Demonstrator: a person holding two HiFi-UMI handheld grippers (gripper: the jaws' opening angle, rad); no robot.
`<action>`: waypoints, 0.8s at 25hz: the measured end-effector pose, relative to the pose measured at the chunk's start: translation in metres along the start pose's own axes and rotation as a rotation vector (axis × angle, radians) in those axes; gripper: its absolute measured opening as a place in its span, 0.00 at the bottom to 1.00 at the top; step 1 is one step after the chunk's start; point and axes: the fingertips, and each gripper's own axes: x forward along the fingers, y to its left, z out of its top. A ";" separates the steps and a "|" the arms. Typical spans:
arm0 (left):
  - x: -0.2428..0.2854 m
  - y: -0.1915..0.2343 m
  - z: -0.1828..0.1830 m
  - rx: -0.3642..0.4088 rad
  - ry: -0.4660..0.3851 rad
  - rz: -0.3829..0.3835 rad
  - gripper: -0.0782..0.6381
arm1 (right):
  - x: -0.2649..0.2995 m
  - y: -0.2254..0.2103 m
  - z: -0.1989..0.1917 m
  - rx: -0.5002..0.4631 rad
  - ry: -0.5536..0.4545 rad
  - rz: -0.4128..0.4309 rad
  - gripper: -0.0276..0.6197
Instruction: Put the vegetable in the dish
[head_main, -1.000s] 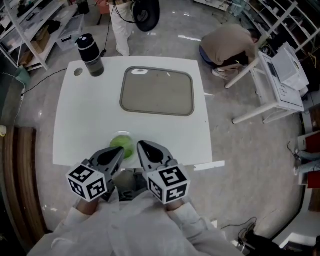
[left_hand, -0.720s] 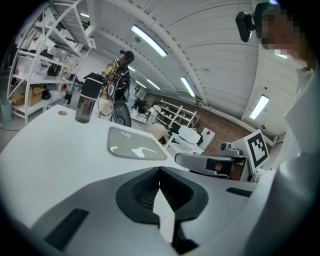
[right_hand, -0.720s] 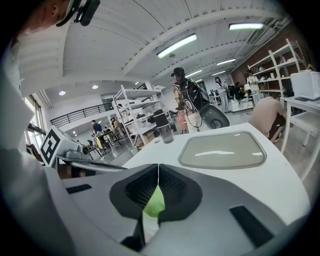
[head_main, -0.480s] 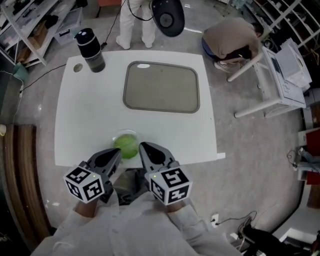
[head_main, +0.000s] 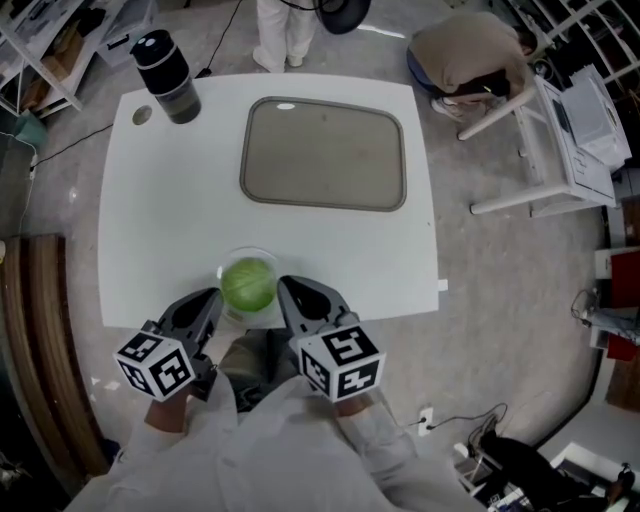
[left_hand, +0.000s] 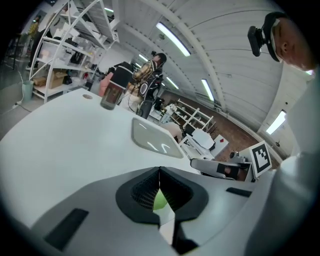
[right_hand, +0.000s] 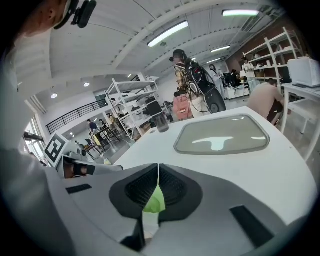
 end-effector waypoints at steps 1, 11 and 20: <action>0.001 0.003 -0.003 -0.002 0.007 0.006 0.12 | 0.001 -0.002 -0.002 -0.002 0.006 0.002 0.07; 0.005 0.035 -0.023 0.000 0.055 0.074 0.12 | 0.017 -0.011 -0.029 0.021 0.065 0.014 0.07; 0.014 0.056 -0.039 -0.035 0.077 0.097 0.13 | 0.030 -0.024 -0.052 0.042 0.115 -0.025 0.07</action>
